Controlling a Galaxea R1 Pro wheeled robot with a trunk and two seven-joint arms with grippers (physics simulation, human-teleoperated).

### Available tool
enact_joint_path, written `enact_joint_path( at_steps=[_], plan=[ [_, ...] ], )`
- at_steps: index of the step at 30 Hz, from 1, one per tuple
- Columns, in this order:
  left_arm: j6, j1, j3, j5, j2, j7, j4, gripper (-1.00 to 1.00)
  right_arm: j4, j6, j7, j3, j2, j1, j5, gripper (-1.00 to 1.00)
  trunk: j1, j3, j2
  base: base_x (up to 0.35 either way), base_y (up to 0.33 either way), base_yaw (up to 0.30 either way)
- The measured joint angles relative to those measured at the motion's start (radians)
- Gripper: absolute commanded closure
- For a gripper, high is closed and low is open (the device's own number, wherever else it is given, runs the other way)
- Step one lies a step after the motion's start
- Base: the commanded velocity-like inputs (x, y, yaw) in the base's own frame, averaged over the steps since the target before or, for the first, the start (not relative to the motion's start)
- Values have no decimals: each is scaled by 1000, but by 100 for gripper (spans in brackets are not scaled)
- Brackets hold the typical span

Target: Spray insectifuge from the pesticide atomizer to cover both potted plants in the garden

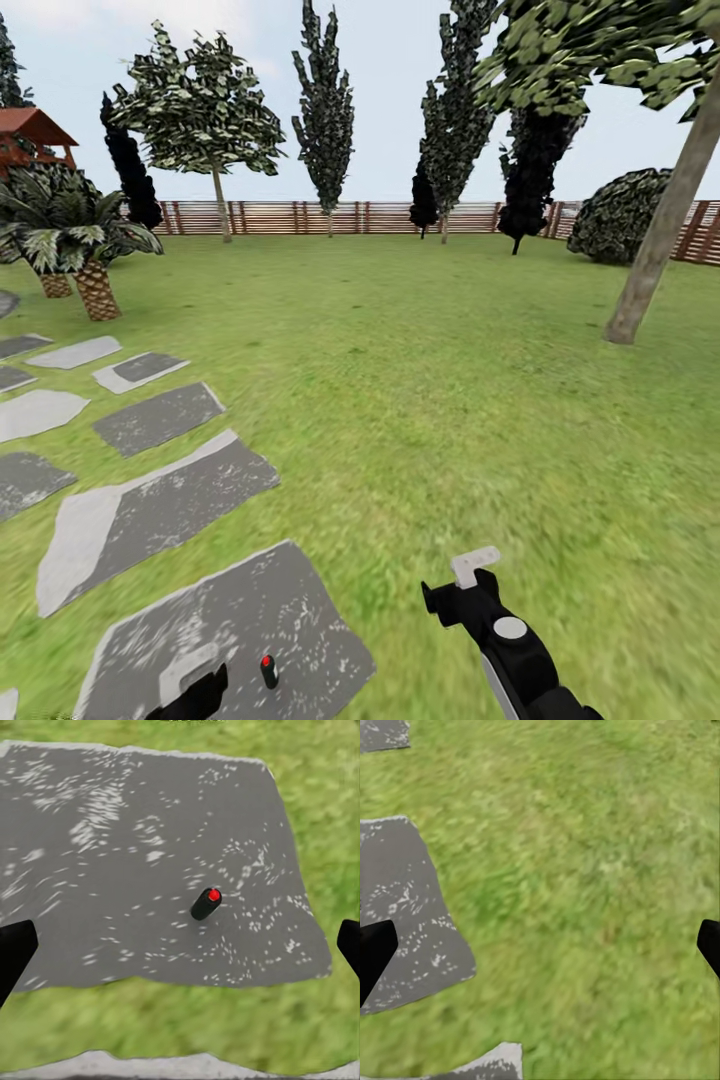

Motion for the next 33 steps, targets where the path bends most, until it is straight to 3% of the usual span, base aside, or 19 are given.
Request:
enact_joint_path(
  at_steps=[23, 24, 25, 26, 28, 29, 30, 33],
  plan=[
    [0, 0, 1, 1, 7, 1, 15, -100, 2, 34, 6, 1, 0, 0, -4, -100, 0, 0, 0, 211, -233, 59],
    [8, -1, 3, 1, 7, 1, 12, -100, 1, 47, 7, 0, 0, 0, -5, -100, 0, 0, 0, 26, -15, 238],
    [68, -2, 7, 3, 11, 3, -21, -100, -1, 68, 8, -1, -1, 0, -6, -100, 0, 0, 0, 6, -3, 259],
    [223, -10, 6, -6, 31, 3, -110, -100, -7, 78, 9, -1, -1, 0, -6, -100, 0, 1, 0, 4, -3, 260],
    [282, -22, 5, -23, 41, 7, -146, -100, -8, 80, 9, -1, -2, 0, -6, -100, 0, 0, 0, 2, -1, 262],
    [318, -55, 6, -51, 48, 3, -146, -100, -9, 81, 8, -2, -2, 0, -6, -100, 0, 1, 0, 0, 0, 264],
    [320, -85, 8, -67, 49, -4, -89, -100, -9, 81, 5, -3, -3, 0, -5, -100, 0, 0, 0, 0, 0, 264],
    [255, -100, 9, -77, 43, -17, -38, -100, -9, 80, 0, -3, -1, 0, -5, -100, 8, -6, -14, 0, 0, 254]
  ],
)
